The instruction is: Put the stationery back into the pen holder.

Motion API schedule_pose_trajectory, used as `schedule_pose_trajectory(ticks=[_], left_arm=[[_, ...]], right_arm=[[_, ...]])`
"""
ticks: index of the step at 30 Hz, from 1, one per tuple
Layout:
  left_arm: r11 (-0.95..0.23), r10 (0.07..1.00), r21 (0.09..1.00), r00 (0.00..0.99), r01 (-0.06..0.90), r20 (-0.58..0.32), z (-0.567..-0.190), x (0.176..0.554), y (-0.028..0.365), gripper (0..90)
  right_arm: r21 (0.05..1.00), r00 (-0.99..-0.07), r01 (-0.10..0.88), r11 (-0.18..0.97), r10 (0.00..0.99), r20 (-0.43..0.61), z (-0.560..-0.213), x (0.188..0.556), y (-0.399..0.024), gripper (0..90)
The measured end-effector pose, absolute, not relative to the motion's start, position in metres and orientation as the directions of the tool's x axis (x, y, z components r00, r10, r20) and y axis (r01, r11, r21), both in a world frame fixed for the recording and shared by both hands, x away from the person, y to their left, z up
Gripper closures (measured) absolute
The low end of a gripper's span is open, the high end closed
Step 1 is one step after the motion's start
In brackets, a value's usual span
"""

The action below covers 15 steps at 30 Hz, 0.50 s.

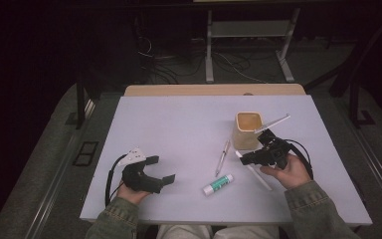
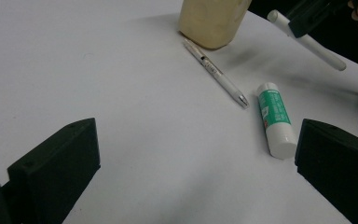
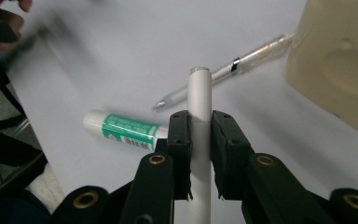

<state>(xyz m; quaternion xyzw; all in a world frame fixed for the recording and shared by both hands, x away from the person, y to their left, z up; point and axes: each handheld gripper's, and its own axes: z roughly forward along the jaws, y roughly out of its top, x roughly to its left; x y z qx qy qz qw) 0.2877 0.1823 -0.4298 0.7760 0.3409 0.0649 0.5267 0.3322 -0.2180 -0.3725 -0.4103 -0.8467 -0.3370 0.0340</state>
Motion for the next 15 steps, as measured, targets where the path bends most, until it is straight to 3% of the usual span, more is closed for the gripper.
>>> schedule_pose_trajectory(ticks=[15], left_arm=[[-0.213,0.597,0.862,0.759,0.461,-0.259,-0.43,0.288,0.183,0.0]], right_arm=[[0.641,-0.685,0.668,0.379,0.649,0.331,-0.335,0.342,-0.218,77.7]])
